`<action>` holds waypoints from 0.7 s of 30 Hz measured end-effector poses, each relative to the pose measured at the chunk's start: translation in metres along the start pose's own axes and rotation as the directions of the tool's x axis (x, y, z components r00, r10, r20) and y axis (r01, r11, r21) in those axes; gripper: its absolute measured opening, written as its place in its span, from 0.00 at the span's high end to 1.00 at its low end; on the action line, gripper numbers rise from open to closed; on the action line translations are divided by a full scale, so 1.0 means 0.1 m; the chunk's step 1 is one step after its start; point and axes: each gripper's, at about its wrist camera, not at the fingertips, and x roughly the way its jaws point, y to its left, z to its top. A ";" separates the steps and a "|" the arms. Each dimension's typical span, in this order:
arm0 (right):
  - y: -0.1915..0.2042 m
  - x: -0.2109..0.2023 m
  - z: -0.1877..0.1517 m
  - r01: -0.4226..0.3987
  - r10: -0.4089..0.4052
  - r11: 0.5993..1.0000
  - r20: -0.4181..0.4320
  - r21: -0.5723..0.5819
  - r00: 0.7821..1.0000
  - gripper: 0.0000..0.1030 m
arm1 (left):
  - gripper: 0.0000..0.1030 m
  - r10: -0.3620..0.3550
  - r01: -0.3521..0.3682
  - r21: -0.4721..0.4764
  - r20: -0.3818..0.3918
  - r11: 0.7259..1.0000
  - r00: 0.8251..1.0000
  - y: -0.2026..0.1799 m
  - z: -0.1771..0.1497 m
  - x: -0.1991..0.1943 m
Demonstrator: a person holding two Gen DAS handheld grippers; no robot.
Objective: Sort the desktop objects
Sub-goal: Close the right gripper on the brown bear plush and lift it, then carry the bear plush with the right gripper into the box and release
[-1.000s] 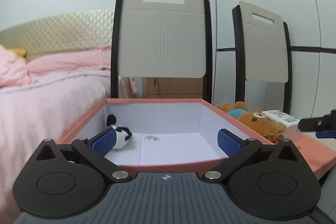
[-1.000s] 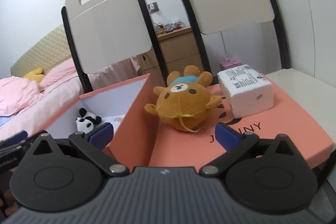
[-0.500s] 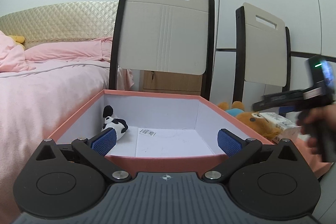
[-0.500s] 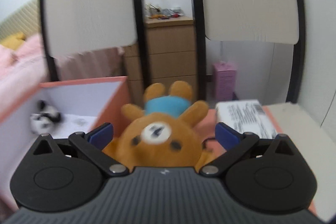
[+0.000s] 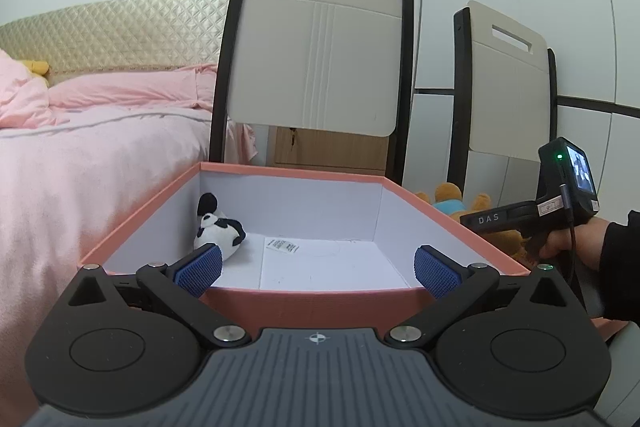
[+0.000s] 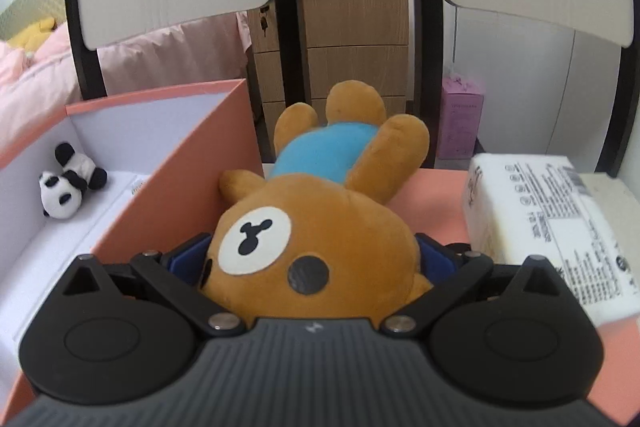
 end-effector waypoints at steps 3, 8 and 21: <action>-0.01 -0.05 0.01 -0.019 0.019 1.000 0.008 0.014 1.000 0.20 | 0.00 0.009 -0.009 -0.004 0.001 1.000 1.000 0.00 0.00 0.00; 0.01 -0.21 0.04 -0.011 0.010 1.000 0.051 0.013 0.999 0.28 | 0.00 0.027 -0.027 -0.004 0.007 1.000 1.000 -0.02 0.00 0.00; 0.86 -0.72 0.89 -0.182 0.190 0.978 0.080 -0.098 0.979 0.26 | 0.00 0.095 -0.098 0.041 0.059 0.994 0.994 -0.06 0.00 -0.06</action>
